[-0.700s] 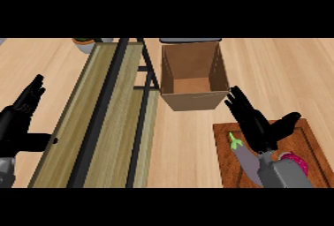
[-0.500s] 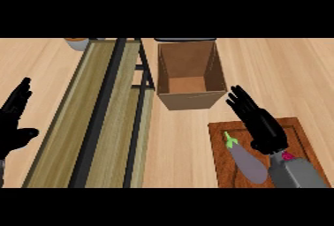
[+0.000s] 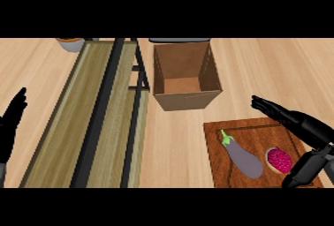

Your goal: Pick the cupcake from the cutting board and place it in the cardboard box

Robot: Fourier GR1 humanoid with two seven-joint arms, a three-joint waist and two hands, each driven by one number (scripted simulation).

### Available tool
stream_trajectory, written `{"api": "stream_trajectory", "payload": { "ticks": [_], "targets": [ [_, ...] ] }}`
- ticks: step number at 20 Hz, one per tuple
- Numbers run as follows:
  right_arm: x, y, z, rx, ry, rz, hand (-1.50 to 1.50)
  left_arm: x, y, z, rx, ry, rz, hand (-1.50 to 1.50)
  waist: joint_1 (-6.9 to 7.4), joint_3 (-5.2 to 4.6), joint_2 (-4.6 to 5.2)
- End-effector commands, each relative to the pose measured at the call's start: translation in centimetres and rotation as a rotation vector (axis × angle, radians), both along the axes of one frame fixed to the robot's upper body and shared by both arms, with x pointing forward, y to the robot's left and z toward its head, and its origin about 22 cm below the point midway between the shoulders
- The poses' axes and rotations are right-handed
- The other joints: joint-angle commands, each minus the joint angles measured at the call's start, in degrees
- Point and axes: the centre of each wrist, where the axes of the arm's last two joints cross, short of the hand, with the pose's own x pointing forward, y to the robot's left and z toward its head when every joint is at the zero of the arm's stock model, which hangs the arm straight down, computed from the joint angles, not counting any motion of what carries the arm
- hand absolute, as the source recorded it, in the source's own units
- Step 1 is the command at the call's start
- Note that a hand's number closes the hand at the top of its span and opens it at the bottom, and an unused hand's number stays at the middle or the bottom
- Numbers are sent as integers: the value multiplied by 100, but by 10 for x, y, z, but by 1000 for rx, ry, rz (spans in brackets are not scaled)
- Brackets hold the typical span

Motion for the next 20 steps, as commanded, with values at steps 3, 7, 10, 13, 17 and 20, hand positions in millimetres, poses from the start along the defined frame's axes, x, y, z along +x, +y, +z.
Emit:
{"api": "stream_trajectory", "payload": {
  "ticks": [3, 7, 10, 13, 17, 20],
  "targets": [
    [-5, -61, -3, 154, -61, 128, -150, 7, -11, -17, 13, 9, 18, 0, 8, -24, 308],
    [5, -70, 21, -47, -250, 152, -150, 15, -23, -15, 4, 19, -10, 0, 81, -25, 286],
    [-1, -79, 30, -280, -330, 207, -150, 19, -14, -8, 14, 20, 1, 0, 103, -29, 272],
    [5, -84, 29, -411, -356, 265, -150, 20, -15, -5, 12, -3, -18, 0, 252, -38, 287],
    [19, -77, 47, -570, -378, 375, -150, 33, -22, -11, 10, 13, -11, 0, 178, -58, 293],
    [26, -65, 39, -729, -411, 433, -150, 24, -2, -15, 19, 25, -16, 0, 221, -66, 282]
  ]
}}
